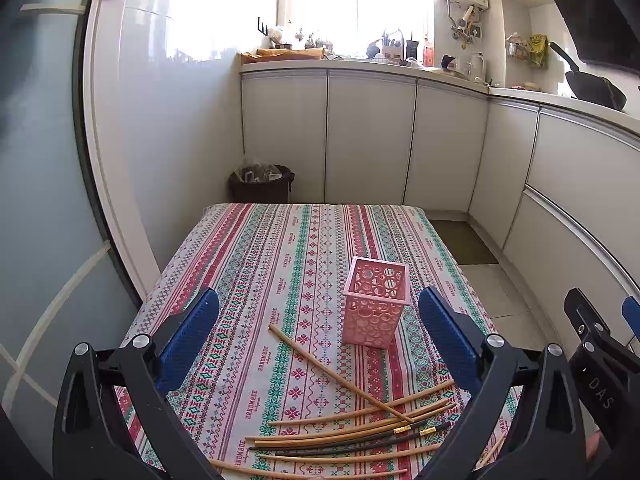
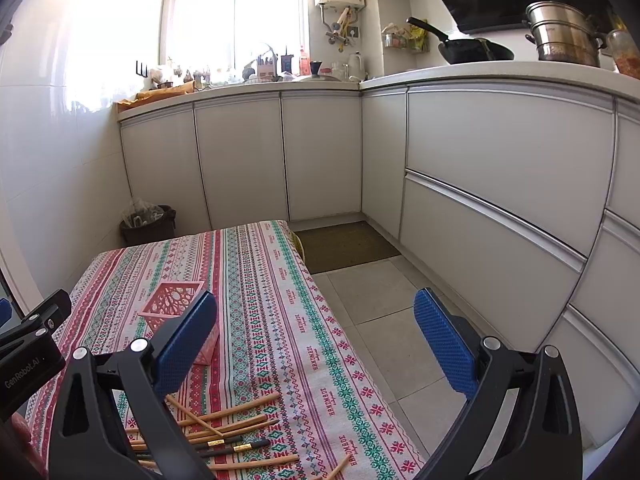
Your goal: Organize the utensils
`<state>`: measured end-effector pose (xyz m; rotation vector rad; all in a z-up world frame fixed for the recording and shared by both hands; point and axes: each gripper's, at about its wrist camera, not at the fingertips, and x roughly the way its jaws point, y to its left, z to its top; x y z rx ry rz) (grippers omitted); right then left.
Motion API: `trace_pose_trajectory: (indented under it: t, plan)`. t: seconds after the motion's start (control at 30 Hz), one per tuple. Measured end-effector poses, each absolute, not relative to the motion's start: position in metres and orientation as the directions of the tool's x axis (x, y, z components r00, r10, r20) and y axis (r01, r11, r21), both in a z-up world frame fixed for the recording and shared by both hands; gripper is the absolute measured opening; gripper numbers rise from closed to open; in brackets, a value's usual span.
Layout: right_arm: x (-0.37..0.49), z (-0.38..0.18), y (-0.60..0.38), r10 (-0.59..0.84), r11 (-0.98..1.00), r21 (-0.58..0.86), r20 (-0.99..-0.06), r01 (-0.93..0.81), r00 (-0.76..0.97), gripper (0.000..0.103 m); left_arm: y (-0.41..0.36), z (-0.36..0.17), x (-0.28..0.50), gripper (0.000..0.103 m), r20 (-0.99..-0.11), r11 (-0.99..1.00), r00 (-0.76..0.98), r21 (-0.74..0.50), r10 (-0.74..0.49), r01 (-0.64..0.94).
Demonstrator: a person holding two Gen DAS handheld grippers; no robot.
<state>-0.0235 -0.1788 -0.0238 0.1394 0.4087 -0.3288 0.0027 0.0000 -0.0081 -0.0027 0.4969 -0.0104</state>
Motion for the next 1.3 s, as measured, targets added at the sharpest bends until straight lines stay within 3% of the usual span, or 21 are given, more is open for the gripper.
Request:
trace_pose_trajectory:
  t: [1.3]
  plan:
    - [-0.0232,-0.0259,-0.1782,-0.285,0.937,0.071,-0.415,0.342,0.864,0.096,0.0032,-0.0127,0.0059,0.096,-0.498,1.000,0.867,-0.006,-0.007,0.005]
